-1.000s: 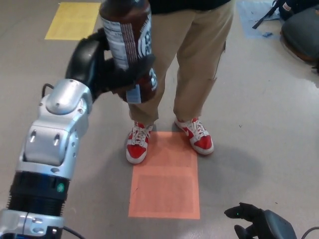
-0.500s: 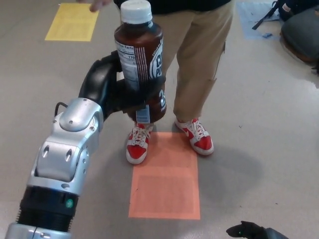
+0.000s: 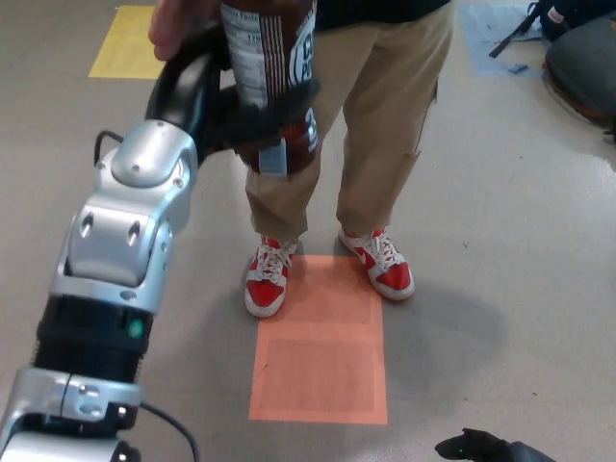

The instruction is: The robot recieved a bottle of protein shake from a person using its left hand and then shake the protein up and down 2 two times and hand it back to the person

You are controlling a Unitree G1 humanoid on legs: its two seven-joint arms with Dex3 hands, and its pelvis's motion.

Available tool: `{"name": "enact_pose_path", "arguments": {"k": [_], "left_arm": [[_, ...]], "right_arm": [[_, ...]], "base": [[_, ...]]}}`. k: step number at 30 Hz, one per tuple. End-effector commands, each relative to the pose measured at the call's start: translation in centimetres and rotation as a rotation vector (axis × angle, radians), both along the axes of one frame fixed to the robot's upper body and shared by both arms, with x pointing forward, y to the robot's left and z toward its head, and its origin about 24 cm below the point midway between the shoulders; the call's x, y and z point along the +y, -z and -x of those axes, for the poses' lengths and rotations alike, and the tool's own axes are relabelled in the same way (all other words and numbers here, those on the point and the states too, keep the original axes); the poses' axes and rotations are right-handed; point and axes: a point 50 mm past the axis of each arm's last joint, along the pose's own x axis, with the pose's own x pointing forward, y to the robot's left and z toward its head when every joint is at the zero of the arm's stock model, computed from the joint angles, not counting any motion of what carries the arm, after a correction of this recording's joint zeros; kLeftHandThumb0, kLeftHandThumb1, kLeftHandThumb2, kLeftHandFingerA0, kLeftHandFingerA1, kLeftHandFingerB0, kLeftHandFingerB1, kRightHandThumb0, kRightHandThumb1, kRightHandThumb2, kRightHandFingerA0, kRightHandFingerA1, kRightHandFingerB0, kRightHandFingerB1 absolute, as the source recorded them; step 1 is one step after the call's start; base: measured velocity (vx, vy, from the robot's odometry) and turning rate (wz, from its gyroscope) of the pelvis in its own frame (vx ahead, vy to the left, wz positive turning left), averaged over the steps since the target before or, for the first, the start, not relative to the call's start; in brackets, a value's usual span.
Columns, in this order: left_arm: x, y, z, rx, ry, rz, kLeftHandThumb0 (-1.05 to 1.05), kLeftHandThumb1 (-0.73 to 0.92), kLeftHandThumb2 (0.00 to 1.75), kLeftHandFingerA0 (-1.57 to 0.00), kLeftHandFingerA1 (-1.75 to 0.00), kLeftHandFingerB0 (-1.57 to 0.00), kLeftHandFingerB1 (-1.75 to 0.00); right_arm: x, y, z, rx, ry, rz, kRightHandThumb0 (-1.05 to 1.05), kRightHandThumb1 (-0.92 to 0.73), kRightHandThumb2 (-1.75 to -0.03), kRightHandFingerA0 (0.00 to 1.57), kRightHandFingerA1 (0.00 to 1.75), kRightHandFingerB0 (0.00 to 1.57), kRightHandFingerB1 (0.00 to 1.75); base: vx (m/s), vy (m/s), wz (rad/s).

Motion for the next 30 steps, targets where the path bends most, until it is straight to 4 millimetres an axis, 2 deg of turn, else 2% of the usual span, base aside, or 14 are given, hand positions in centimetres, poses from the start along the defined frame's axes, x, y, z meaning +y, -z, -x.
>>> {"name": "enact_pose_path", "arguments": {"k": [1, 11, 16, 18, 21, 22, 23, 24, 25, 26, 27, 28, 29, 30], "left_arm": [[0.9, -1.1, -0.6, -0.008, -0.056, -0.015, -0.17, 0.8, 0.68, -0.92, -1.38, -0.72, -1.13], [0.9, -0.7, -0.6, 0.003, -0.051, -0.022, -0.16, 0.81, 0.67, -0.91, -1.36, -0.7, -1.12], [1.0, -0.7, -0.6, -0.002, -0.051, -0.027, -0.17, 0.81, 0.68, -0.9, -1.39, -0.7, -1.12], [1.1, -0.6, -0.5, -0.005, -0.047, -0.044, -0.16, 0.81, 0.68, -0.91, -1.35, -0.7, -1.13], [1.3, -0.1, -0.3, 0.007, -0.049, -0.061, -0.16, 0.82, 0.65, -0.92, -1.33, -0.7, -1.08], [1.3, -0.1, -0.3, 0.004, -0.051, -0.07, -0.17, 0.81, 0.64, -0.95, -1.22, -0.76, -0.9], [1.2, 0.1, -0.2, 0.005, -0.053, -0.083, -0.38, 0.72, 0.62, -0.86, -0.55, -0.5, -0.39], [1.2, 0.3, -0.2, 0.009, -0.053, -0.095, -0.38, 0.72, 0.62, -0.86, -0.55, -0.5, -0.39], [1.3, 0.4, -0.2, 0.028, -0.033, -0.102, -0.49, 0.7, 0.61, -0.57, -0.44, -0.28, -0.31], [1.4, 0.5, -0.1, 0.039, -0.009, -0.108, -0.65, 0.56, 0.82, -0.12, -0.41, -0.05, -0.27], [1.4, 0.6, -0.1, 0.044, 0.011, -0.112, -0.65, 0.56, 0.82, -0.12, -0.41, -0.05, -0.27], [1.4, 0.8, 0.1, 0.056, 0.047, -0.113, -0.73, 0.52, 0.87, 0.0, -0.14, 0.0, -0.11], [1.4, 0.9, 0.1, 0.061, 0.06, -0.113, -0.73, 0.52, 0.87, 0.0, -0.14, 0.0, -0.11], [1.5, 1.1, 0.1, 0.065, 0.08, -0.109, -0.8, 0.49, 0.84, 0.0, 0.0, 0.0, -0.02]], "right_arm": [[-0.5, 0.0, 0.1, -0.01, 0.001, 0.027, -0.21, -0.69, -0.63, 0.96, 0.51, 0.79, 0.45], [-0.5, -0.1, 0.0, -0.018, 0.011, 0.026, -0.2, -0.69, -0.62, 0.93, 0.49, 0.8, 0.44], [-0.5, -0.2, -0.3, -0.019, 0.008, 0.023, -0.2, -0.72, -0.62, 0.95, 0.54, 0.8, 0.45], [-0.5, -0.2, -0.3, -0.016, 0.006, 0.026, -0.2, -0.72, -0.63, 0.94, 0.49, 0.79, 0.44], [-0.4, 0.0, 0.0, -0.01, 0.007, 0.024, -0.2, -0.74, -0.63, 0.95, 0.53, 0.8, 0.45], [-0.4, -0.1, 0.0, -0.011, 0.014, 0.014, -0.19, -0.73, -0.62, 0.94, 0.53, 0.81, 0.46], [-0.4, -0.1, 0.0, -0.011, 0.017, 0.005, -0.19, -0.71, -0.63, 0.93, 0.49, 0.8, 0.45], [-0.4, -0.1, 0.0, -0.01, 0.018, 0.0, -0.19, -0.71, -0.63, 0.93, 0.49, 0.8, 0.45], [-0.3, -0.1, -0.1, -0.008, 0.017, -0.001, -0.18, -0.72, -0.62, 0.92, 0.49, 0.81, 0.45], [-0.2, -0.1, -0.1, -0.009, 0.014, 0.007, -0.19, -0.7, -0.63, 0.93, 0.49, 0.79, 0.44], [-0.1, 0.0, -0.1, -0.01, 0.01, 0.015, -0.19, -0.7, -0.63, 0.93, 0.49, 0.79, 0.44], [-0.1, 0.0, 0.0, -0.007, 0.013, 0.006, -0.18, -0.74, -0.62, 0.94, 0.52, 0.8, 0.46], [-0.2, 0.0, 0.0, -0.006, 0.014, 0.002, -0.18, -0.74, -0.62, 0.94, 0.52, 0.8, 0.46], [-0.1, -0.1, -0.1, -0.009, 0.014, 0.001, -0.19, -0.72, -0.63, 0.93, 0.49, 0.8, 0.45]], "base": [[0.0, 0.0, 0.0], [0.0, 0.0, 0.0], [0.0, 0.0, 0.0], [0.0, 0.0, 0.0], [0.0, 0.0, 0.0], [0.0, 0.0, 0.0], [0.0, 0.0, 0.0], [0.0, 0.0, 0.0], [0.0, 0.0, 0.0], [0.0, 0.0, 0.0], [0.0, 0.0, 0.0], [0.0, 0.0, 0.0], [0.0, 0.0, 0.0], [0.0, 0.0, 0.0]]}}
